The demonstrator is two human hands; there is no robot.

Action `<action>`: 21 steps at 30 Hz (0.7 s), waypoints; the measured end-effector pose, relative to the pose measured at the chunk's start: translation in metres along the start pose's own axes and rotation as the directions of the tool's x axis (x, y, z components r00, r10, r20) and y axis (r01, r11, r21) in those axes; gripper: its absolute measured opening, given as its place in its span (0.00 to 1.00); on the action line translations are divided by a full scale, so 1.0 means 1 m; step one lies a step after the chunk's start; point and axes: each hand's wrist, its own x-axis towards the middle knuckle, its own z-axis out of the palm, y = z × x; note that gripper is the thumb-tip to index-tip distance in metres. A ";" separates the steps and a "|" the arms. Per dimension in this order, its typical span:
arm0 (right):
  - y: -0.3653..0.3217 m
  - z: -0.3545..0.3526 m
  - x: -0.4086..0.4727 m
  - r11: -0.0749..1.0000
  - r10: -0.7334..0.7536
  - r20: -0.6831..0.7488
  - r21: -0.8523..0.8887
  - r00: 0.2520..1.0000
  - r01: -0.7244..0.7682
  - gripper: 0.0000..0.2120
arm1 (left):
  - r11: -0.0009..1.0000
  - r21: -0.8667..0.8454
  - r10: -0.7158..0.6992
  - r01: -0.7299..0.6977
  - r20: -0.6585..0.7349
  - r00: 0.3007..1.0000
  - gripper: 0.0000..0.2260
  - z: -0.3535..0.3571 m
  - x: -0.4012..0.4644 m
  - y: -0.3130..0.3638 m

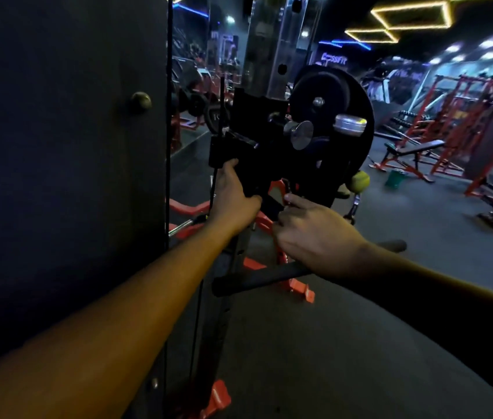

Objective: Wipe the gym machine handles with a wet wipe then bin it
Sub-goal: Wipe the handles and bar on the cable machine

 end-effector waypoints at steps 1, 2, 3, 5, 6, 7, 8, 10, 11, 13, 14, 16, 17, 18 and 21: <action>-0.002 -0.002 0.006 0.999 0.024 0.035 0.035 0.999 -0.026 0.26 | 1.000 0.014 0.015 -0.015 -0.012 1.000 0.36 0.001 0.000 -0.001; -0.003 -0.004 0.012 0.994 0.075 0.072 0.078 0.995 -0.080 0.25 | 0.998 0.029 0.051 -0.050 -0.014 0.999 0.36 0.000 -0.001 -0.004; -0.004 -0.007 0.021 0.984 0.141 0.091 0.101 0.986 -0.150 0.22 | 0.995 0.034 0.093 -0.092 -0.008 0.996 0.36 -0.001 -0.003 -0.009; -0.001 -0.009 0.043 0.956 0.275 0.102 0.074 0.956 -0.283 0.15 | 0.987 0.041 0.154 -0.155 0.027 0.988 0.37 -0.005 -0.006 -0.020; 0.001 -0.008 0.054 0.940 0.329 0.108 0.053 0.938 -0.336 0.14 | 0.985 0.059 0.160 -0.163 0.048 0.986 0.38 -0.007 -0.008 -0.025; 0.001 -0.007 0.064 0.928 0.364 0.119 0.043 0.924 -0.371 0.13 | 0.982 0.087 0.164 -0.169 0.063 0.984 0.38 -0.010 -0.009 -0.030; 0.001 -0.005 0.073 0.916 0.390 0.130 0.053 0.912 -0.399 0.13 | 0.978 0.109 0.170 -0.178 0.079 0.982 0.38 -0.011 -0.009 -0.034; 0.003 0.002 0.083 0.899 0.417 0.152 0.077 0.896 -0.432 0.13 | 0.975 0.127 0.167 -0.182 0.116 0.979 0.39 -0.011 -0.007 -0.040; 0.003 0.004 0.085 0.890 0.425 0.164 0.103 0.890 -0.444 0.13 | 0.976 0.133 0.158 -0.175 0.132 0.979 0.40 -0.011 -0.007 -0.041; 0.002 0.006 0.084 0.893 0.405 0.167 0.138 0.899 -0.428 0.12 | 0.980 0.130 0.132 -0.153 0.162 0.978 0.40 -0.014 -0.006 -0.044; 0.002 0.005 0.082 0.908 0.374 0.160 0.135 0.914 -0.395 0.12 | 0.984 0.112 0.117 -0.138 0.178 0.977 0.40 -0.016 -0.006 -0.047; 0.007 -0.003 0.074 0.948 0.267 0.175 0.131 0.948 -0.291 0.11 | 0.990 0.087 0.092 -0.115 0.235 0.968 0.41 -0.022 -0.004 -0.051; 0.011 -0.007 0.069 0.960 0.216 0.197 0.136 0.956 -0.244 0.11 | 0.990 0.083 0.086 -0.110 0.259 0.962 0.41 -0.026 -0.003 -0.053; 0.015 -0.011 0.065 0.968 0.181 0.218 0.135 0.959 -0.214 0.11 | 0.991 0.075 0.084 -0.109 0.277 0.957 0.42 -0.028 -0.002 -0.053; 0.015 -0.014 0.066 0.965 0.201 0.234 0.122 0.951 -0.234 0.10 | 0.994 0.051 0.081 -0.101 0.301 0.950 0.42 -0.029 -0.003 -0.051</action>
